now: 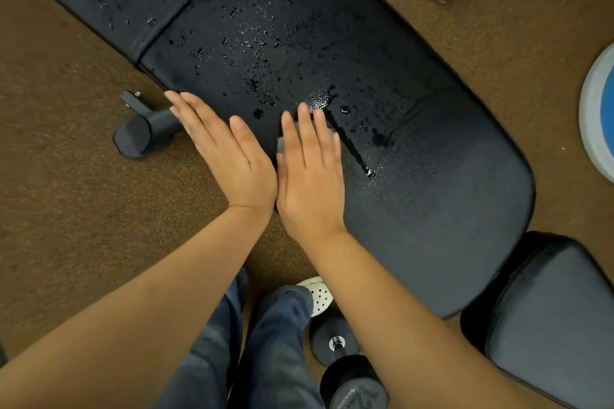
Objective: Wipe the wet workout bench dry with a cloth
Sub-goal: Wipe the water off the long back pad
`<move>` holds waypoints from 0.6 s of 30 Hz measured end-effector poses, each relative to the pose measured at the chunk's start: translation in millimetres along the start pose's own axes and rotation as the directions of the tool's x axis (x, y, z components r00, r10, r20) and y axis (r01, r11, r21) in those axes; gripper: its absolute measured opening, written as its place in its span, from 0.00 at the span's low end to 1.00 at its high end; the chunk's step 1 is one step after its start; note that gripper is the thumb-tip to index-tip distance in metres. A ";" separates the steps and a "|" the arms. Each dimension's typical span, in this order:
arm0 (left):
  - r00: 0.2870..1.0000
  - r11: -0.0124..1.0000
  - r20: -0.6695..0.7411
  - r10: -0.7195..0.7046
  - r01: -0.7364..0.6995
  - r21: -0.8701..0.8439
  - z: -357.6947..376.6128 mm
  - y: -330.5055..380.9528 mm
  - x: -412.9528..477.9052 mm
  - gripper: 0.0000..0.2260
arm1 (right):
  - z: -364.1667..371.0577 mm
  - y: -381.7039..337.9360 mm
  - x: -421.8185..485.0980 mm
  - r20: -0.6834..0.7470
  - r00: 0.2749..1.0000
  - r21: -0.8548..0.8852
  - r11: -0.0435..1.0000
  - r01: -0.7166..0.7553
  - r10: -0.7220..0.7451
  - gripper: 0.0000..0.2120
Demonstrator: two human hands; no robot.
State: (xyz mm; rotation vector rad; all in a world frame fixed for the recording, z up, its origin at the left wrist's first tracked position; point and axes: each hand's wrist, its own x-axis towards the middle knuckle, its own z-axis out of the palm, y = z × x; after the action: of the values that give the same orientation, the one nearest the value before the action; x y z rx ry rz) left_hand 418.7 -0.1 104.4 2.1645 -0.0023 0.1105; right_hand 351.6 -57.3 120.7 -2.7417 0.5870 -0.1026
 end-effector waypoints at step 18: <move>1.000 1.000 0.003 0.016 -0.016 0.008 2.3 -1.9 -0.7 0.26 | -33.8 148.7 -181.9 -0.027 0.858 -0.023 0.857 -0.514 0.514 0.26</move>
State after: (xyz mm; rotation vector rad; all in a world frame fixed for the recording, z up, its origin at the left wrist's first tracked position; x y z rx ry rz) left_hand 418.3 -1.0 101.5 2.1726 -0.0206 0.1169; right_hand 123.7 -121.0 102.3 -2.5091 1.3122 0.0087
